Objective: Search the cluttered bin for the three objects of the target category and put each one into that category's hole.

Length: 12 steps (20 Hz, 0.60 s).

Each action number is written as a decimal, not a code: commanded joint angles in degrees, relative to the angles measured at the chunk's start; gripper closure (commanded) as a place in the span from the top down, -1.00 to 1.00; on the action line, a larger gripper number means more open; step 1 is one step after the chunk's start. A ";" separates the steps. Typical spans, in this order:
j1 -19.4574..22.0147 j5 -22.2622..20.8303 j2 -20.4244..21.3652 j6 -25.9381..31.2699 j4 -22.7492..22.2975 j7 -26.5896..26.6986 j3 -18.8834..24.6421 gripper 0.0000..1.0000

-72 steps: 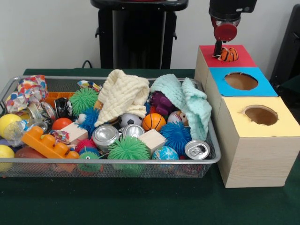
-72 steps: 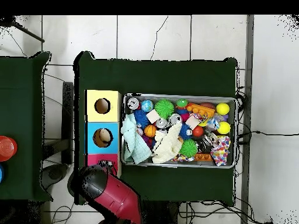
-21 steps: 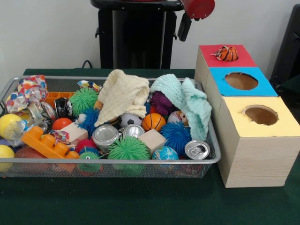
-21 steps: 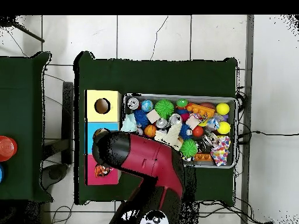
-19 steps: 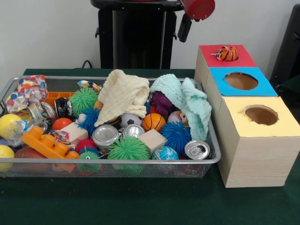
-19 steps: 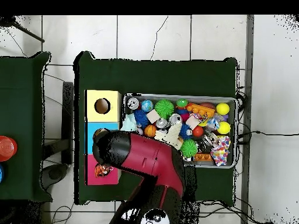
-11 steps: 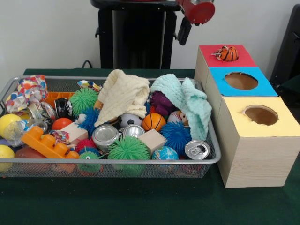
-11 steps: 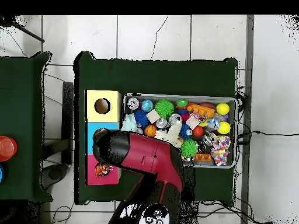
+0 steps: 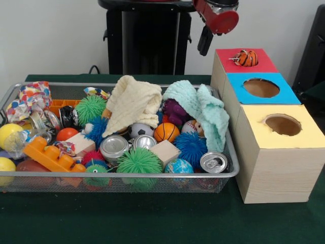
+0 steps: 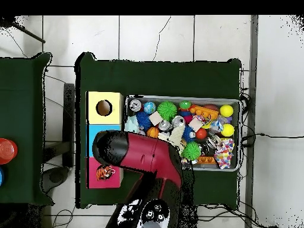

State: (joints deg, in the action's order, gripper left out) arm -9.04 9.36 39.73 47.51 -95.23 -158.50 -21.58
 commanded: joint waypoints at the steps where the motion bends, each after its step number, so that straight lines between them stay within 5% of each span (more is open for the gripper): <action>1: 4.09 -6.35 -5.53 -10.72 -2.22 5.71 7.07 -1.00; 12: 8.41 -12.91 -9.97 -19.85 -0.66 6.55 9.34 -1.00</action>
State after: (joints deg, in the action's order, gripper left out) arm -3.88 1.40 34.33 30.79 -95.20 -158.50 -18.38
